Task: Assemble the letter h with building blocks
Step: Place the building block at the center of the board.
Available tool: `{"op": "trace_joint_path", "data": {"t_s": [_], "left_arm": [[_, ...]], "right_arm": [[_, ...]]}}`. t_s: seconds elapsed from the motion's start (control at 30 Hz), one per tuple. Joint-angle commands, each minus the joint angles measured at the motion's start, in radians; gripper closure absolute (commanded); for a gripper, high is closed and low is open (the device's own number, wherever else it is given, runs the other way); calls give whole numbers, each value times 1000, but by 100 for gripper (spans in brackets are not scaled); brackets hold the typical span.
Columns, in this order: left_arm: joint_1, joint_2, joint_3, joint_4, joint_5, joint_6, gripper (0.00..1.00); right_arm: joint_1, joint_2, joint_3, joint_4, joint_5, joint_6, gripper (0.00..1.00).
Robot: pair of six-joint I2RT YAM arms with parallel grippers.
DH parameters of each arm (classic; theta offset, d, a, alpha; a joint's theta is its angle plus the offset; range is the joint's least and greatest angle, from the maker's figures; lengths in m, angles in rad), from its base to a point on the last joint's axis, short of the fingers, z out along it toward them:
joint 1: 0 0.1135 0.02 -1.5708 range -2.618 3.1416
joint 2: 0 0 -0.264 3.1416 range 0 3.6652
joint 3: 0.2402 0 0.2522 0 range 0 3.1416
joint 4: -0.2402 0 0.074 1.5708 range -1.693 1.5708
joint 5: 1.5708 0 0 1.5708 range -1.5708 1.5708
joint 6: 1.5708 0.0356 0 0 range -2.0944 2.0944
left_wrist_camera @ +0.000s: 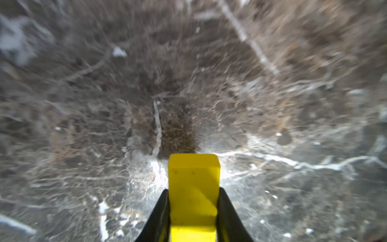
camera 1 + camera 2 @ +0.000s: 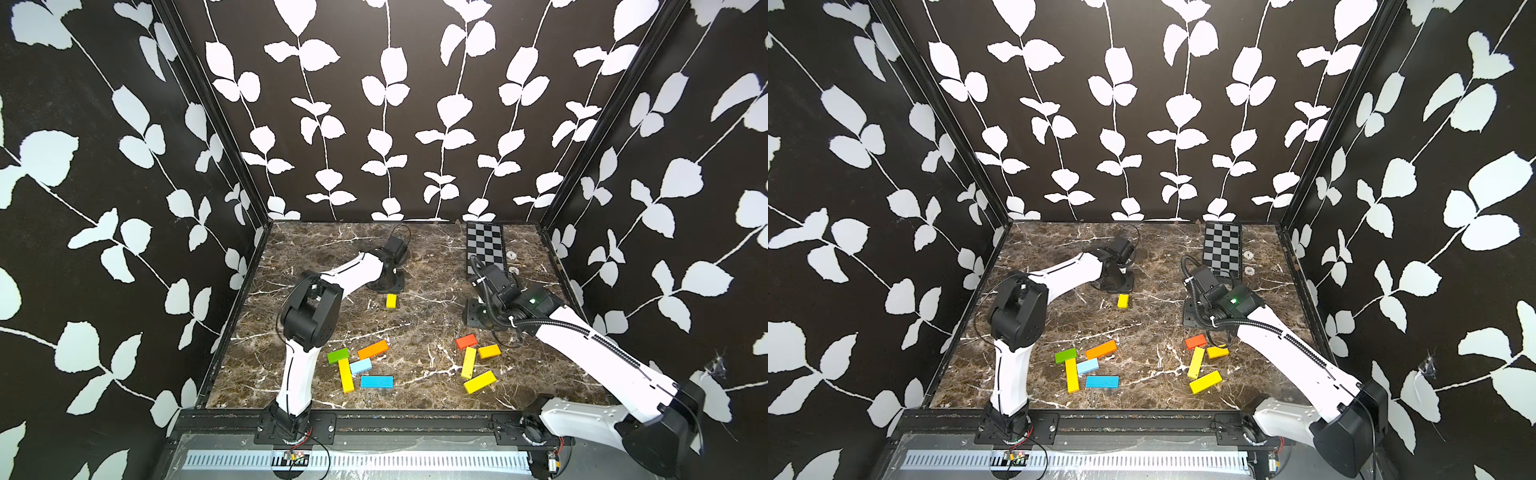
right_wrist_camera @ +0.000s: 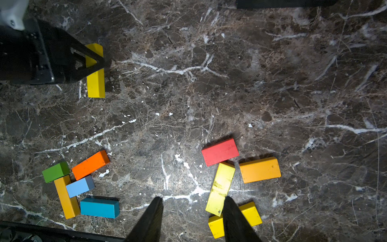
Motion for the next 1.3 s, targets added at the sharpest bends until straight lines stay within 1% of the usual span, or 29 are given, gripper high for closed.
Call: {"op": "trace_joint_path", "data": {"t_s": [0.0,0.33,0.47,0.67,0.77,0.83,0.87,1.03,1.07,1.1,1.13,1.17,1.27], "left_arm": [[-3,0,48,-49,3,7,100],[-10,34,69,-46,-20,-69,100],[-23,56,92,-53,-26,-75,100],[-31,64,87,-66,-40,-84,100],[-34,64,81,-64,-43,-88,99],[-34,64,76,-59,-43,-89,83],[-35,64,74,-57,-42,-90,76],[-36,58,74,-60,-44,-95,62],[-37,55,73,-63,-47,-96,59],[-37,53,72,-64,-47,-96,51],[-38,51,71,-66,-49,-98,46],[-37,47,70,-65,-49,-97,43],[-40,33,63,-58,-52,-100,42]], "right_arm": [[8,5,-5,16,-8,24,54],[8,11,-16,24,-19,24,54],[8,3,-24,31,-19,27,54],[8,8,-26,36,-21,27,53],[8,8,-25,37,-19,27,50],[8,9,-25,37,-18,30,47],[8,8,-25,38,-19,30,45],[8,-1,-30,35,-19,34,39],[8,-1,-29,33,-18,34,37],[8,-2,-31,32,-18,34,36],[8,-2,-31,32,-19,35,35],[8,-4,-31,31,-20,35,34],[8,-9,-33,31,-19,37,31]]}}
